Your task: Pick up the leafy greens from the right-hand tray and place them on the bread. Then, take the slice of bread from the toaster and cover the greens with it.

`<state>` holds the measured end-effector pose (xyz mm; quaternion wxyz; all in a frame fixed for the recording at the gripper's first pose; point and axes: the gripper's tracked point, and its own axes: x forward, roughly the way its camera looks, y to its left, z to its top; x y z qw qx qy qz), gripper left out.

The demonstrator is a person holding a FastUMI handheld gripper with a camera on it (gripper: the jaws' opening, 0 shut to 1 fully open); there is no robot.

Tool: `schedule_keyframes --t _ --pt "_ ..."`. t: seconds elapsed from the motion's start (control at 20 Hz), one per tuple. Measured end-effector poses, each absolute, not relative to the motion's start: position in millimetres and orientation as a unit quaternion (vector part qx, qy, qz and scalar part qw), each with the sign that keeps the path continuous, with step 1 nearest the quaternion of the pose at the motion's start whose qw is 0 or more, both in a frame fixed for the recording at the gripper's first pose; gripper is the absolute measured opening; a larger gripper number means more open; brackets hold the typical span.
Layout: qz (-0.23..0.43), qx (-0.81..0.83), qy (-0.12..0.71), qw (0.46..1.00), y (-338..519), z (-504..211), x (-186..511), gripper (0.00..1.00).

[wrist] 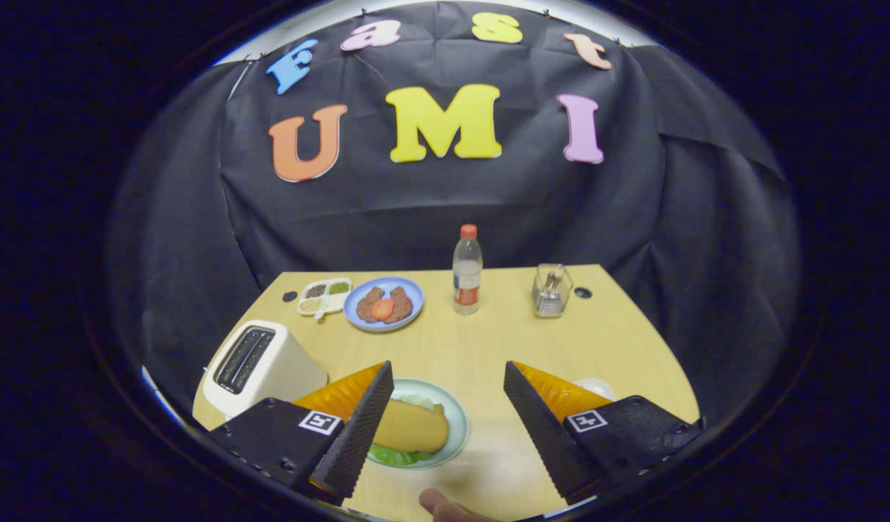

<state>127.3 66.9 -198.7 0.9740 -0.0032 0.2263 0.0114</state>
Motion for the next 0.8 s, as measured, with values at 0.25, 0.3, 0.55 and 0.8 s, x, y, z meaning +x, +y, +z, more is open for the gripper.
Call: schedule_keyframes --t 0.25,0.3,0.55,0.8 --pt "0.024 -0.032 0.137 0.99 19.9 -126.2 79.7 0.96" --pt "0.029 -0.035 0.129 0.991 9.0 -118.2 70.0 0.96" --pt "-0.018 -0.05 0.081 0.995 -77.0 -86.5 31.1 0.96" --pt "-0.043 -0.044 0.043 0.997 -138.8 -72.1 -2.7 0.96"
